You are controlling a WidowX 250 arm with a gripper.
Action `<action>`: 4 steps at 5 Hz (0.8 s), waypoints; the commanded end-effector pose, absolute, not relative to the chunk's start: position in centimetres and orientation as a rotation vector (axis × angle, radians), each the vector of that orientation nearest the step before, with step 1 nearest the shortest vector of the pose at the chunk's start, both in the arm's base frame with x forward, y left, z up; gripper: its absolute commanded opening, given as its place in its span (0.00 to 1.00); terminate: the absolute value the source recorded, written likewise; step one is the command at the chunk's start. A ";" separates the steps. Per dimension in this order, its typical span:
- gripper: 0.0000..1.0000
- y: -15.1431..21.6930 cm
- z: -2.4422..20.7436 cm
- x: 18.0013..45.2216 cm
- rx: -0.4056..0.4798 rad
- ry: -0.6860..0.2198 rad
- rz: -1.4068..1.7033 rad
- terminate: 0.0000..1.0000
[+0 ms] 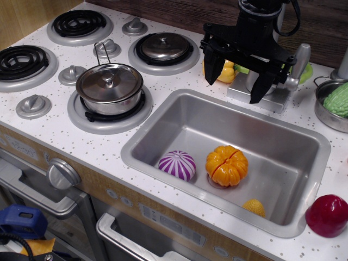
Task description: Turn faucet front to left
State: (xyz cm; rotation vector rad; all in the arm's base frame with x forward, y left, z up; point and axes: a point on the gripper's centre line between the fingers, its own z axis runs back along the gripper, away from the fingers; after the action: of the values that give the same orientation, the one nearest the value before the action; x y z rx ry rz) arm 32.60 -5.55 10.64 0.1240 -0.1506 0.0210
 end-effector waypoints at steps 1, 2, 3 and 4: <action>1.00 -5.5 10.6 32.6 0.124 -0.151 0.021 0.00; 1.00 -6.9 10.7 32.7 0.124 -0.189 0.037 0.00; 1.00 -8.1 11.0 33.2 0.128 -0.220 0.047 0.00; 1.00 -9.3 11.2 33.9 0.132 -0.265 0.052 0.00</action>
State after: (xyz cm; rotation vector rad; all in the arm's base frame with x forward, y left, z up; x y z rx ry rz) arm 33.72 -9.66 10.01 0.1509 -0.2463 0.0255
